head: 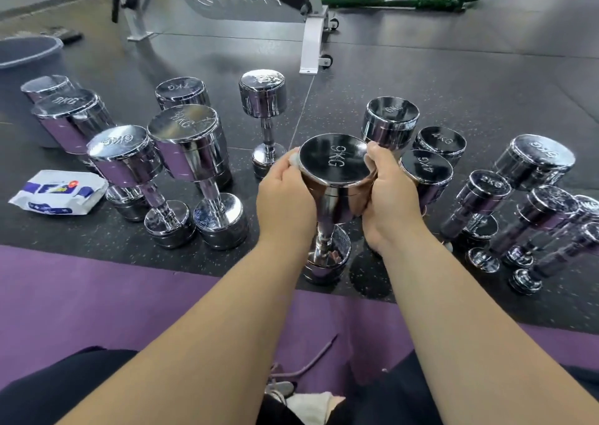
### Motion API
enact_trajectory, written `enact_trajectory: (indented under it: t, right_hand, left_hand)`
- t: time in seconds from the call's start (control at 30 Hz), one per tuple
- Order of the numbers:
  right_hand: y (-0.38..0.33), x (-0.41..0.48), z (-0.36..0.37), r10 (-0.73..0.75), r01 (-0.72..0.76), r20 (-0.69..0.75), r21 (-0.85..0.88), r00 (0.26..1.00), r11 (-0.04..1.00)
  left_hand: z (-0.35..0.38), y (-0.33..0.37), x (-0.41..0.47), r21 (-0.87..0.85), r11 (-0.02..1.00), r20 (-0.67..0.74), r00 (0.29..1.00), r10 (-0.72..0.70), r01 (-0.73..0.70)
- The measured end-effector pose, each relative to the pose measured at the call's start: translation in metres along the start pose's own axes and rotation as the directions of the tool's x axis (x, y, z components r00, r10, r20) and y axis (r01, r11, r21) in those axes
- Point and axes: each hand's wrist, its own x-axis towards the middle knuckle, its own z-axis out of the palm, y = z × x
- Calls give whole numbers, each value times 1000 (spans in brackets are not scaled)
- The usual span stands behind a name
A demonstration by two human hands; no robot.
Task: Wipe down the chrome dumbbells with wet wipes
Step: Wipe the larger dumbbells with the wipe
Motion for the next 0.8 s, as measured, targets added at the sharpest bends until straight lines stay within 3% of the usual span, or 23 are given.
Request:
enact_trajectory:
  t: [0.1, 0.23, 0.37, 0.53, 0.63, 0.7, 0.8]
  right_hand:
    - [4, -1, 0, -1, 1, -8, -22, 1000, 1000]
    - [3, -4, 0, -14, 14, -1, -14, 1000, 1000]
    - [4, -6, 3, -1, 1, -2, -8, 1000, 1000]
    - [2, -5, 1, 7, -7, -9, 51, 1000, 999]
    - [6, -3, 4, 0, 2, -43, 47, 999, 999]
    - [8, -2, 5, 4, -1, -47, 56, 999, 998]
    - [5, -1, 4, 16, -12, -40, 99, 999, 995]
  left_hand:
    - [-12, 9, 13, -1, 990, 96, 986, -137, 138]
    - [-25, 16, 13, -40, 997, 276, 959, -58, 72]
    - [-19, 23, 27, 43, 987, 253, 954, -163, 158]
    - [-13, 24, 27, -2, 997, 240, 968, 77, -79]
    - [-11, 20, 36, 79, 992, 223, 968, -111, 96]
    - [-14, 14, 38, 40, 980, 241, 950, -198, 194]
    - [-10, 24, 46, -3, 993, 368, 923, -112, 122]
